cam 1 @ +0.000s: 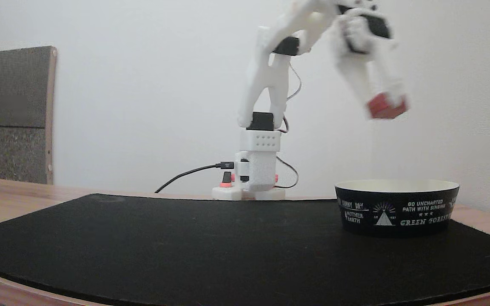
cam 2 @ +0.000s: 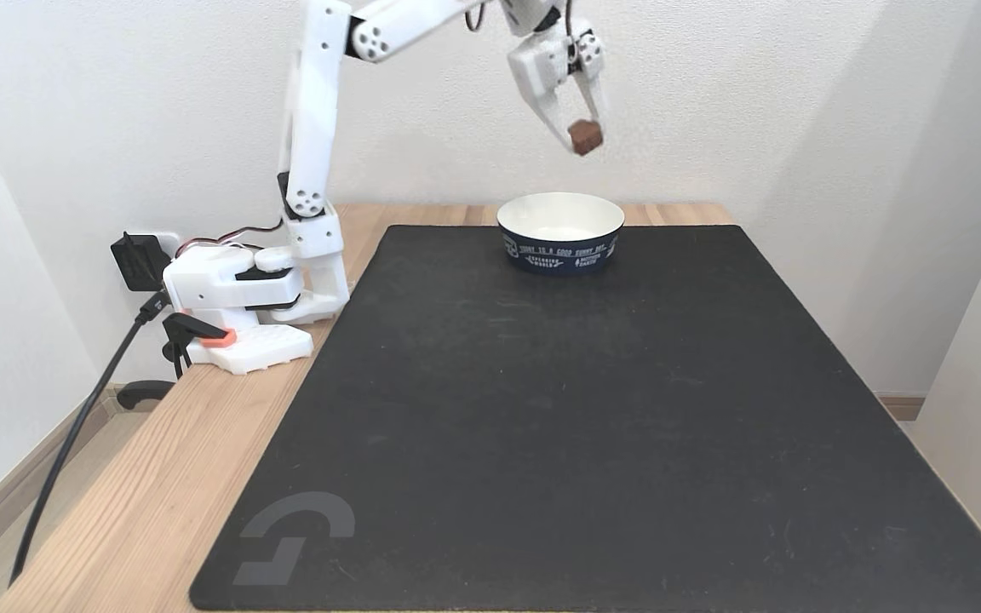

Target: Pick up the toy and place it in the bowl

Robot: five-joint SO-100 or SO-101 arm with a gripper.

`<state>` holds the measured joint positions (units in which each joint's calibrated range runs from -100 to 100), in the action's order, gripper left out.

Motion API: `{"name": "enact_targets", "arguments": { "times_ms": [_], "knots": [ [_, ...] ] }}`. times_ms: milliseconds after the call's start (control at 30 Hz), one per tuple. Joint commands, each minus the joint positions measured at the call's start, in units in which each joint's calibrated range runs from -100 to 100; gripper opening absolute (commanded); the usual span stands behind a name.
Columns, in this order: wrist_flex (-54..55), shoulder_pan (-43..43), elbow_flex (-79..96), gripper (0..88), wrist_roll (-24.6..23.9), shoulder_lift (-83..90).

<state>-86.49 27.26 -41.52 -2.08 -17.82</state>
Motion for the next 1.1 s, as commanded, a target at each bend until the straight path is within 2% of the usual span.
{"name": "enact_targets", "arguments": {
  "times_ms": [0,233,300,333,500,567,667,800,967,1000,1067],
  "knots": [
    [6.22,2.98,10.56,2.5,-0.21,4.94],
    [16.04,0.56,35.17,2.8,-0.26,8.11],
    [16.81,-0.11,38.68,6.4,-0.26,9.44],
    [17.06,-0.37,41.30,16.7,-0.79,11.02],
    [19.18,-0.37,42.56,46.9,-0.79,12.77],
    [21.72,-0.37,42.56,49.8,-0.79,13.53],
    [25.02,-1.03,42.56,49.8,-0.79,18.44],
    [24.60,-6.30,43.46,48.9,-0.79,27.70],
    [25.27,-19.27,57.43,12.9,-1.31,40.87],
    [28.41,-21.78,66.53,1.9,-0.89,45.04],
    [32.22,-22.36,76.99,3.4,-0.84,49.29]
  ]
}}
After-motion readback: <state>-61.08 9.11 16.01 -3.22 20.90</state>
